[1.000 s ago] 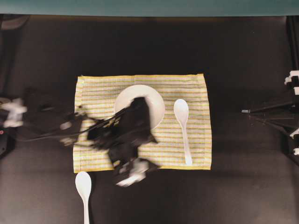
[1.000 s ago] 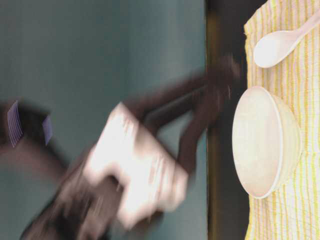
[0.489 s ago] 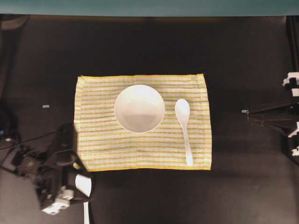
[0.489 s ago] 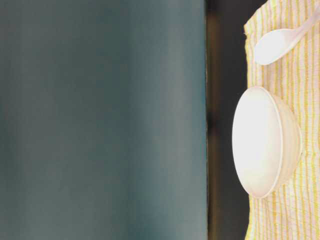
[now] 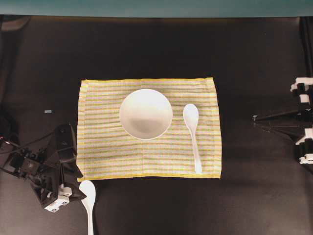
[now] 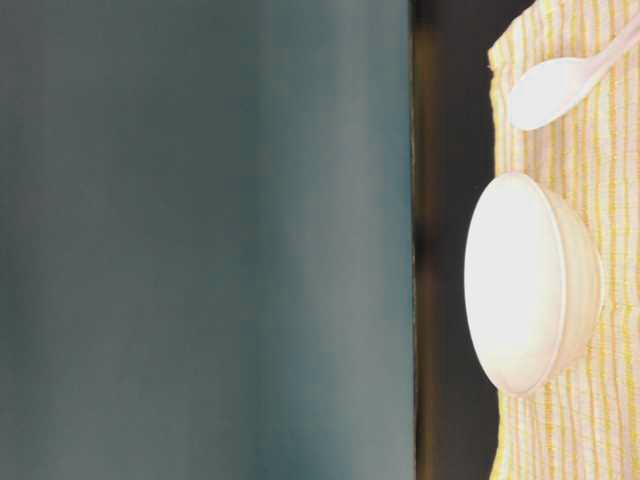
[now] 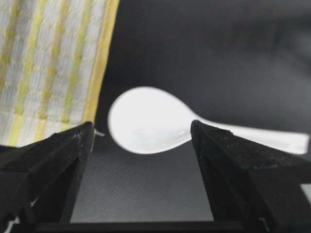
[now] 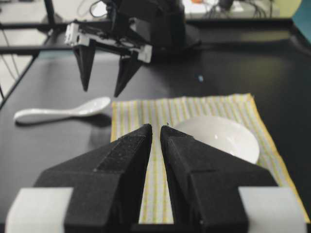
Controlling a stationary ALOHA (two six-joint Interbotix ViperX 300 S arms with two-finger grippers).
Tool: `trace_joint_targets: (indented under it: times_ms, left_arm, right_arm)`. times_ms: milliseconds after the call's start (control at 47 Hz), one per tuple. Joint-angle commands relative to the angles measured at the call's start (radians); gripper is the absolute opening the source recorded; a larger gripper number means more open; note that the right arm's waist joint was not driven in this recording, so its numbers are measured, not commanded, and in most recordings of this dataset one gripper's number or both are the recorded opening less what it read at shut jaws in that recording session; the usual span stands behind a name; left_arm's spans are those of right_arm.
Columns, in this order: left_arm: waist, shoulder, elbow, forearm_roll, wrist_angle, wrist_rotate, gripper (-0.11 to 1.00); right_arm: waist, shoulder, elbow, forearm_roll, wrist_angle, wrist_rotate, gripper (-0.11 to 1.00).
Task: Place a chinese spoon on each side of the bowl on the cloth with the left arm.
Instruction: 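Move the left gripper down to the second white spoon, then grasp the second spoon's bowl end with the left gripper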
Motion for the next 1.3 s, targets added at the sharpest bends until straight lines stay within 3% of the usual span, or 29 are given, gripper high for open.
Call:
trace_joint_targets:
  times_ms: [0,340,468,681,787,936,1128,1277]
  left_arm:
    - [0.002,0.031,-0.009,0.003,-0.041,0.003,0.77]
    - [-0.011,0.071,-0.012,0.002,-0.069,0.006,0.72]
    - [-0.008,0.057,-0.009,0.003,-0.060,0.006,0.56]
    - [0.028,-0.006,-0.011,0.003,-0.021,0.011,0.09]
    - [0.057,-0.057,-0.015,0.003,0.034,0.008,0.06]
    - [0.163,-0.178,-0.048,0.003,0.192,0.034,0.06]
    - [0.385,-0.382,-0.124,0.003,0.485,0.198,0.06]
    - [0.549,-0.476,-0.130,0.003,0.565,0.282,0.06]
  right_arm:
    - [0.000,0.014,-0.006,0.002,-0.008,0.006,0.16]
    - [0.000,0.011,-0.006,0.002,-0.008,0.008,0.16]
    - [0.000,0.012,-0.006,0.002,0.003,0.008,0.16]
    - [0.000,0.011,-0.006,0.002,0.020,0.006,0.16]
    - [0.000,0.012,-0.006,0.002,0.020,0.006,0.16]
    - [0.000,0.005,-0.006,0.002,0.017,-0.006,0.16]
    - [0.000,-0.003,-0.008,0.002,0.012,-0.003,0.16]
    - [0.000,-0.005,-0.008,0.002,0.014,-0.005,0.16]
